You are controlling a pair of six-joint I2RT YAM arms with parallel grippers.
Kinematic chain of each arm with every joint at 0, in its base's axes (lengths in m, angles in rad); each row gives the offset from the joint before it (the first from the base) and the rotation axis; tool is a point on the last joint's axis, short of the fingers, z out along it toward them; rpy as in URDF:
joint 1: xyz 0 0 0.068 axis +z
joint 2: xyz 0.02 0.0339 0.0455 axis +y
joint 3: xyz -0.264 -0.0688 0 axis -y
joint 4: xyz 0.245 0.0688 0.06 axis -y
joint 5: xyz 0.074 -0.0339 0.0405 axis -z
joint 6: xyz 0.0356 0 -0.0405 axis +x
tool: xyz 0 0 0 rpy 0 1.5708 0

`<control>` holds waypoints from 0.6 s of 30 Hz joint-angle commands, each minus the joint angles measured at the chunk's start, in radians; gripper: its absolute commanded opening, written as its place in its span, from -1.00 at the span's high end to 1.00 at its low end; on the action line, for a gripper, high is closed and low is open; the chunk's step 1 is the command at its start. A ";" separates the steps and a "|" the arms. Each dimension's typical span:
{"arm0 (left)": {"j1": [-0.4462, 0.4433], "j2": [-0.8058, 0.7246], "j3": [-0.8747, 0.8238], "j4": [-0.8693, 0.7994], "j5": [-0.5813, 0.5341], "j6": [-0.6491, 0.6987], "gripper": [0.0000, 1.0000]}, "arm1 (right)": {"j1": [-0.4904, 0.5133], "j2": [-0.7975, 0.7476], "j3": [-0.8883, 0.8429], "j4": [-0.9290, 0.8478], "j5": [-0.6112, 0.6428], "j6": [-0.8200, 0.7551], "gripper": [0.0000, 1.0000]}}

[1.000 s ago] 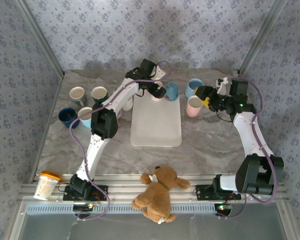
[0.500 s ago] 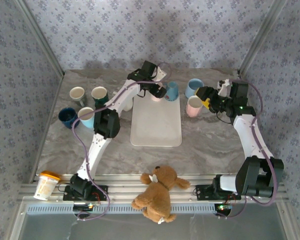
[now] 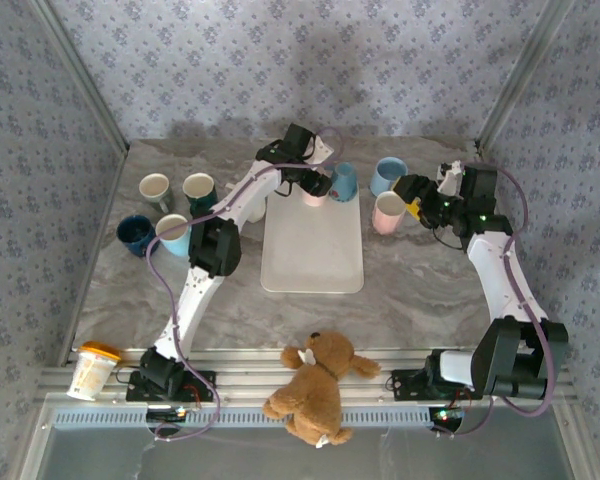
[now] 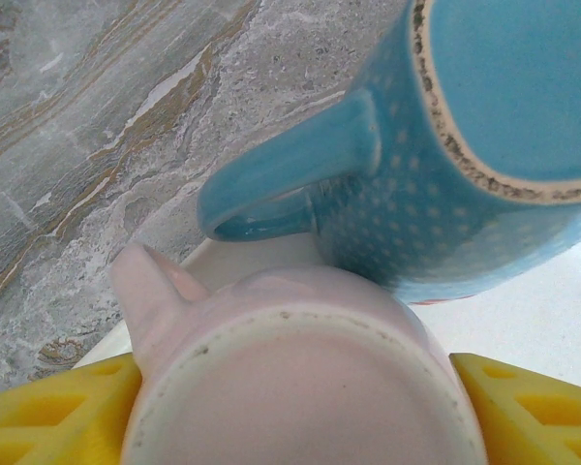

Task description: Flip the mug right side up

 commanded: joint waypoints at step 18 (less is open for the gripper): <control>-0.006 -0.480 -0.349 -0.015 0.175 -0.133 -0.20 | 0.005 -0.045 -0.079 0.067 0.004 -0.047 -0.53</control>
